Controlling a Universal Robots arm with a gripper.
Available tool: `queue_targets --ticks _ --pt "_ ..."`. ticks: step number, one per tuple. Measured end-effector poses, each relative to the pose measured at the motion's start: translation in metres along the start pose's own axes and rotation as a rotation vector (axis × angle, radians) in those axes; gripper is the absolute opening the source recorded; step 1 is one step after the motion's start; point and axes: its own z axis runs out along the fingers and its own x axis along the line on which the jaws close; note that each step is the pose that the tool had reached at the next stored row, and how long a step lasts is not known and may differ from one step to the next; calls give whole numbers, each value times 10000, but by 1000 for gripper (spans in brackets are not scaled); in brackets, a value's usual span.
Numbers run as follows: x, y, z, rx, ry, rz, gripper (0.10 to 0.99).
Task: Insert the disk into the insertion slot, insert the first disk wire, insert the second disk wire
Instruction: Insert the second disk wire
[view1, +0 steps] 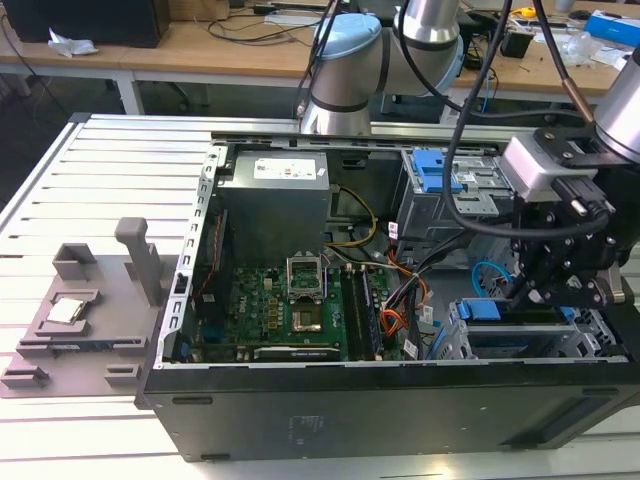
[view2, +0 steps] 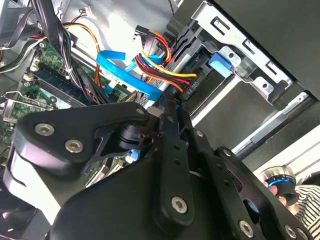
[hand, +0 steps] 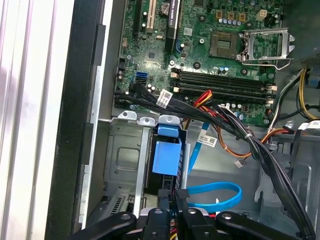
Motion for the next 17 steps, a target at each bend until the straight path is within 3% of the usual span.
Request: queue_targets --ticks 10,14,17 --pt "18 2 22 0 -13 0 161" --pt "18 2 21 -2 -13 0 231" --pt "18 6 -66 -1 -13 1 231"
